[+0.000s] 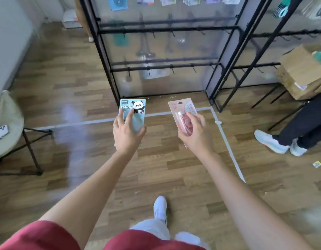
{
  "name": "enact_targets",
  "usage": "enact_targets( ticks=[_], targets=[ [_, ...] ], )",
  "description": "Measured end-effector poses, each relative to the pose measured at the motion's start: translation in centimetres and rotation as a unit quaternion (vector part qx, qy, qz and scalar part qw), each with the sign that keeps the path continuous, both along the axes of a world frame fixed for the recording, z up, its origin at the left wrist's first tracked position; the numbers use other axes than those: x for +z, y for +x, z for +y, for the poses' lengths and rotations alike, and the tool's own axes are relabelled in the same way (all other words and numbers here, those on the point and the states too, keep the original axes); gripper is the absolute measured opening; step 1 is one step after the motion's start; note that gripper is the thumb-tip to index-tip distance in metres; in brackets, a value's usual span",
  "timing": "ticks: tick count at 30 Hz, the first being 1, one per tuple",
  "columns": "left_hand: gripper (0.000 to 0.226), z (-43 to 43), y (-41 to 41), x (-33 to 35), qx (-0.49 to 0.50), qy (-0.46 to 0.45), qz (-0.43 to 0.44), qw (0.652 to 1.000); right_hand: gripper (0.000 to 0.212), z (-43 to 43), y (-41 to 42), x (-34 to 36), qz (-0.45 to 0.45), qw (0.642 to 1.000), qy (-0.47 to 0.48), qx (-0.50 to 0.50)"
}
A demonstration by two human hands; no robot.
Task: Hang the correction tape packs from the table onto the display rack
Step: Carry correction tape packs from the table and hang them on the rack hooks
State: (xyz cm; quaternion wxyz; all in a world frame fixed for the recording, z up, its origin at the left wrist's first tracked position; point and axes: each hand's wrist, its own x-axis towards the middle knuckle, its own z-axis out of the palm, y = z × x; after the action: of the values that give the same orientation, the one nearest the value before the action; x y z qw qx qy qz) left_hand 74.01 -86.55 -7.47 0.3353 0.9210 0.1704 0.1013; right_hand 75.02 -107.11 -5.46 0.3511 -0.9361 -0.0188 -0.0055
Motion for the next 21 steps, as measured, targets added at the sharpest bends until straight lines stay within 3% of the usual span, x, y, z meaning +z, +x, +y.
enact_targets(
  ticks=[9, 21],
  targets=[
    [0.07, -5.4, 18.8, 3.9, 0.003, 0.017, -0.046, 0.999, 0.064, -4.6, 19.7, 3.3, -0.085, 0.996, 0.011, 0.01],
    [0.07, -11.4, 39.8, 6.8, 0.087, 0.03, -0.093, 0.991, 0.063, -10.9, 42.7, 6.1, -0.146, 0.986, 0.012, 0.077]
  ],
)
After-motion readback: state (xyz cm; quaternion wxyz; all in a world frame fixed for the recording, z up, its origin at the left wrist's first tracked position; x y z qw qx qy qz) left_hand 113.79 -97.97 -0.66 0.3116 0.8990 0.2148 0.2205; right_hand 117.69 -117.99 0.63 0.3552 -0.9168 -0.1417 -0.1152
